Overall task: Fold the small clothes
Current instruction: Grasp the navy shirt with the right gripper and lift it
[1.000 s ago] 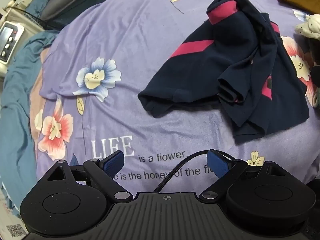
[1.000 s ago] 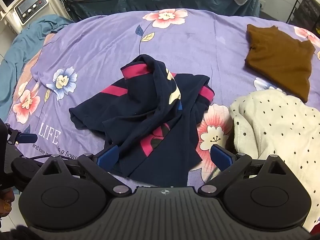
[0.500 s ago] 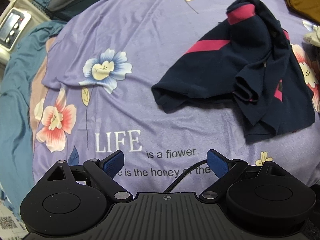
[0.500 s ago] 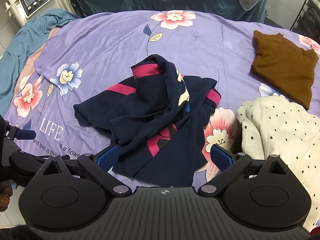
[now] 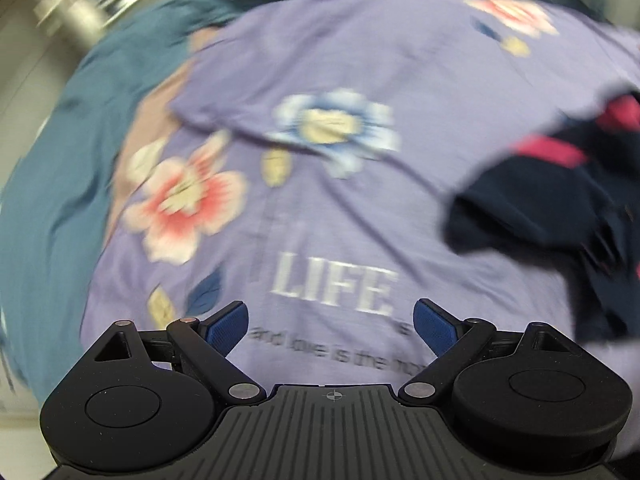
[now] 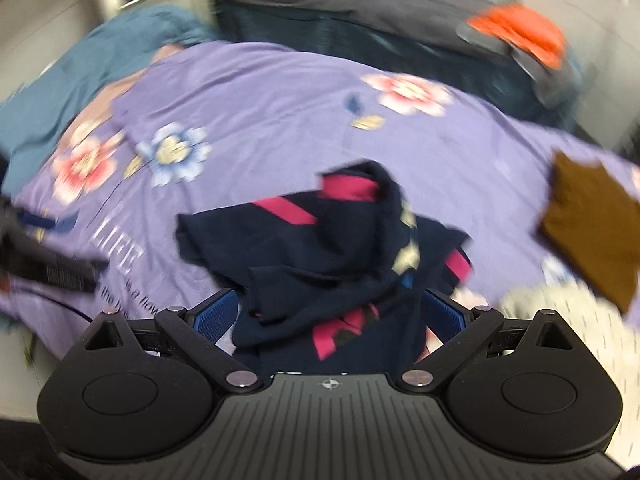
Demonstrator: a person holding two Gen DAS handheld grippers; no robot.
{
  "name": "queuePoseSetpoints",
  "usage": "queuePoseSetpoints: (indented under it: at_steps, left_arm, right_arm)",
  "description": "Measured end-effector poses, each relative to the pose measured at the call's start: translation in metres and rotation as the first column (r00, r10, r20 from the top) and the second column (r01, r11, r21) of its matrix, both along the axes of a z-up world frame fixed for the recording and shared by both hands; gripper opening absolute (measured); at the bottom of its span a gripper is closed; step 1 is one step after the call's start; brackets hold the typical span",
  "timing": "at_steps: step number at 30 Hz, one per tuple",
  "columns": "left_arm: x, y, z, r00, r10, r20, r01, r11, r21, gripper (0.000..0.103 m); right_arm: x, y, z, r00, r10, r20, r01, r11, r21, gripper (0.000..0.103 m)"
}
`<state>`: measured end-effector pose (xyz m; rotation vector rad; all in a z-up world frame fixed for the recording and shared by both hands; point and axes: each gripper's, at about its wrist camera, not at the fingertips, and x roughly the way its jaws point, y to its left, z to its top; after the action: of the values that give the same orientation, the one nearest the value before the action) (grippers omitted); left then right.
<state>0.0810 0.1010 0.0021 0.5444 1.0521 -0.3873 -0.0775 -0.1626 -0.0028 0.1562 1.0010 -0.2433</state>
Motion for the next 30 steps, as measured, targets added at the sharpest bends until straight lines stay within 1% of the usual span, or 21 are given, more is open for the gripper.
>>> queuePoseSetpoints:
  at_steps: [2, 5, 8, 10, 11, 13, 14, 15, 16, 17, 19, 20, 21, 22, 23, 24, 25, 26, 27, 28, 30]
  left_arm:
    - [0.014, 0.023, 0.006, 0.994, 0.108, 0.011, -0.107, 0.993, -0.045, 0.103]
    - [0.029, 0.053, 0.01, 0.977, 0.213, -0.013, -0.213, 0.973, -0.091, 0.103]
    - [0.03, 0.07, 0.011, 0.97, 0.244, -0.017, -0.245, 0.968, -0.059, 0.103]
    - [0.025, 0.079, 0.009, 0.969, 0.248, -0.021, -0.248, 0.968, -0.028, 0.103]
    - [0.023, 0.08, 0.007, 0.967, 0.251, -0.032, -0.251, 0.968, -0.014, 0.103]
    - [0.017, 0.086, 0.003, 0.964, 0.261, -0.051, -0.261, 0.965, -0.007, 0.103]
    - [0.015, 0.088, 0.001, 0.963, 0.261, -0.063, -0.262, 0.965, -0.011, 0.103]
    - [0.012, 0.089, -0.001, 0.963, 0.261, -0.073, -0.262, 0.965, -0.014, 0.103]
    - [0.009, 0.089, -0.003, 0.962, 0.258, -0.083, -0.26, 0.965, -0.014, 0.103]
    - [0.007, 0.088, -0.006, 0.963, 0.251, -0.093, -0.253, 0.967, -0.011, 0.103]
    - [0.006, 0.083, -0.012, 0.968, 0.229, -0.107, -0.231, 0.973, -0.003, 0.103]
    - [0.006, 0.078, -0.015, 0.97, 0.214, -0.112, -0.215, 0.977, 0.0, 0.103]
    - [0.006, 0.073, -0.015, 0.974, 0.199, -0.111, -0.2, 0.98, -0.002, 0.103]
    - [0.007, 0.068, -0.013, 0.978, 0.182, -0.105, -0.184, 0.983, -0.007, 0.103]
    - [0.009, 0.061, -0.01, 0.982, 0.165, -0.097, -0.167, 0.986, -0.014, 0.103]
    - [0.011, 0.054, -0.005, 0.986, 0.148, -0.083, -0.15, 0.988, -0.025, 0.103]
    - [0.013, 0.047, 0.001, 0.989, 0.131, -0.063, -0.133, 0.99, -0.041, 0.103]
    - [0.014, 0.041, 0.008, 0.992, 0.118, -0.043, -0.12, 0.991, -0.056, 0.103]
    - [0.016, 0.035, 0.015, 0.994, 0.107, -0.02, -0.108, 0.991, -0.074, 0.103]
    - [0.018, 0.028, 0.023, 0.995, 0.101, 0.0, -0.101, 0.991, -0.092, 0.103]
    - [0.021, 0.018, 0.036, 0.994, 0.102, 0.032, -0.097, 0.987, -0.13, 0.103]
  right_arm:
    - [0.015, 0.017, -0.004, 0.994, 0.11, 0.012, -0.109, 0.993, -0.047, 0.098]
    - [0.044, 0.048, -0.019, 0.963, 0.271, -0.004, -0.269, 0.954, -0.132, 0.098]
    - [0.071, 0.079, -0.042, 0.911, 0.412, -0.021, -0.407, 0.89, -0.206, 0.098]
    - [0.089, 0.098, -0.065, 0.867, 0.494, -0.062, -0.492, 0.831, -0.261, 0.097]
    - [0.098, 0.106, -0.08, 0.849, 0.518, -0.1, -0.523, 0.799, -0.297, 0.091]
    - [0.115, 0.117, -0.11, 0.824, 0.525, -0.212, -0.565, 0.744, -0.355, 0.062]
    - [0.122, 0.119, -0.122, 0.819, 0.498, -0.285, -0.573, 0.733, -0.365, 0.024]
    - [0.128, 0.117, -0.127, 0.823, 0.469, -0.32, -0.562, 0.753, -0.343, 0.013]
    - [0.13, 0.111, -0.12, 0.849, 0.442, -0.289, -0.519, 0.8, -0.302, 0.013]
    - [0.13, 0.103, -0.106, 0.883, 0.416, -0.22, -0.462, 0.853, -0.242, 0.013]
    - [0.132, 0.083, -0.073, 0.935, 0.336, -0.115, -0.349, 0.928, -0.128, 0.012]
    - [0.132, 0.071, -0.054, 0.957, 0.285, -0.056, -0.289, 0.955, -0.073, 0.012]
    - [0.131, 0.058, -0.031, 0.97, 0.243, 0.017, -0.243, 0.97, -0.009, 0.012]
    - [0.13, 0.045, -0.005, 0.972, 0.212, 0.099, -0.218, 0.975, 0.051, 0.012]
    - [0.126, 0.03, 0.022, 0.967, 0.172, 0.187, -0.195, 0.974, 0.113, 0.011]
    - [0.12, 0.013, 0.051, 0.953, 0.117, 0.279, -0.176, 0.964, 0.197, 0.007]
    - [0.113, -0.008, 0.079, 0.927, 0.056, 0.372, -0.177, 0.938, 0.298, 0.007]
    - [0.104, -0.028, 0.105, 0.896, -0.01, 0.443, -0.186, 0.9, 0.395, 0.007]
    - [0.093, -0.046, 0.128, 0.864, -0.07, 0.498, -0.197, 0.863, 0.464, 0.007]
    - [0.081, -0.06, 0.147, 0.83, -0.114, 0.546, -0.21, 0.844, 0.494, 0.007]
    - [0.057, -0.08, 0.174, 0.765, -0.155, 0.626, -0.243, 0.83, 0.503, 0.007]
